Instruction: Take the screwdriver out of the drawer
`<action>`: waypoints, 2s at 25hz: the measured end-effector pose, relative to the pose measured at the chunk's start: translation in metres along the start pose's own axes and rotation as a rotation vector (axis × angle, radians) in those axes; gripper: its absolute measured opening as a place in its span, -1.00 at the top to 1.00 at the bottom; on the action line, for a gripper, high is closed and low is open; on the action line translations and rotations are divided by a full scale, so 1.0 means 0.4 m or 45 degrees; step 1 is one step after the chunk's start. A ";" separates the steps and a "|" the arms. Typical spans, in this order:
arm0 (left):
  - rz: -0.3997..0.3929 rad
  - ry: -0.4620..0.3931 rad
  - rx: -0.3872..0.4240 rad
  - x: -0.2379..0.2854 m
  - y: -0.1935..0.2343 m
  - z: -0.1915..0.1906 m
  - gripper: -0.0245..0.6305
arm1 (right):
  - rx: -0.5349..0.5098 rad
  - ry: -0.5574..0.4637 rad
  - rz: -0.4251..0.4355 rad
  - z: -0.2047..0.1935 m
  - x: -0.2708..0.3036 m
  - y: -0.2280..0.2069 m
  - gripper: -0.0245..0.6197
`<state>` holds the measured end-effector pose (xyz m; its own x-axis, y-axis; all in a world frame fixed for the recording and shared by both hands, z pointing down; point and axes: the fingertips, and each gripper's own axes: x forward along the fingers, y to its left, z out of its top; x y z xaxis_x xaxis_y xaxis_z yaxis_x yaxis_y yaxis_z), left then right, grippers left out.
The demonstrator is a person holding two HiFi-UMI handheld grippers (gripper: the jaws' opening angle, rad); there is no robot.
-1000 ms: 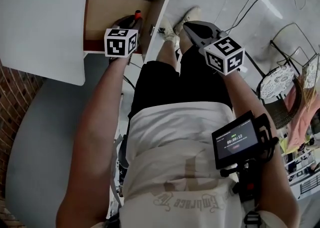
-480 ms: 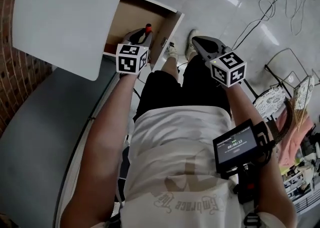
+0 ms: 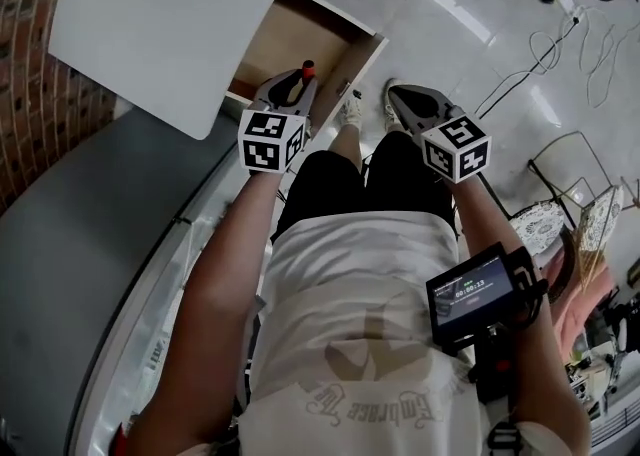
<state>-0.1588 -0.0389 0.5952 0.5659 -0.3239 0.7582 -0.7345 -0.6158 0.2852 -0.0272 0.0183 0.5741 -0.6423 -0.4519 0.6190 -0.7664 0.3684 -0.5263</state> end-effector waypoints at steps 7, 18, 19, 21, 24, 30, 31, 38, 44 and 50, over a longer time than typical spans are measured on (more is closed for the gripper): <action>0.093 -0.100 -0.088 -0.101 -0.023 0.040 0.62 | -0.114 -0.013 0.090 0.077 -0.014 0.059 0.85; 0.257 -0.288 -0.188 -0.269 -0.058 0.096 0.61 | -0.200 -0.072 0.222 0.186 -0.077 0.151 0.85; 0.271 -0.301 -0.195 -0.284 -0.065 0.096 0.61 | -0.216 -0.075 0.235 0.189 -0.087 0.162 0.85; 0.296 -0.328 -0.207 -0.314 -0.077 0.095 0.61 | -0.249 -0.075 0.256 0.192 -0.106 0.181 0.85; 0.332 -0.371 -0.223 -0.352 -0.087 0.096 0.61 | -0.296 -0.073 0.284 0.197 -0.123 0.206 0.85; 0.370 -0.447 -0.280 -0.412 -0.150 0.110 0.61 | -0.356 -0.060 0.316 0.201 -0.183 0.222 0.85; 0.375 -0.460 -0.281 -0.419 -0.158 0.118 0.61 | -0.364 -0.066 0.322 0.210 -0.189 0.221 0.85; 0.406 -0.535 -0.277 -0.470 -0.217 0.172 0.61 | -0.418 -0.089 0.391 0.254 -0.238 0.239 0.85; 0.421 -0.643 -0.267 -0.528 -0.260 0.242 0.61 | -0.528 -0.073 0.489 0.292 -0.266 0.290 0.85; 0.395 -0.733 -0.264 -0.562 -0.293 0.256 0.61 | -0.628 -0.057 0.534 0.305 -0.289 0.329 0.85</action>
<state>-0.1615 0.0326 0.3312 0.3842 -0.8289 0.4066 -0.9190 -0.3010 0.2548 -0.0525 0.0200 0.3623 -0.8951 -0.2182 0.3887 -0.3721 0.8461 -0.3818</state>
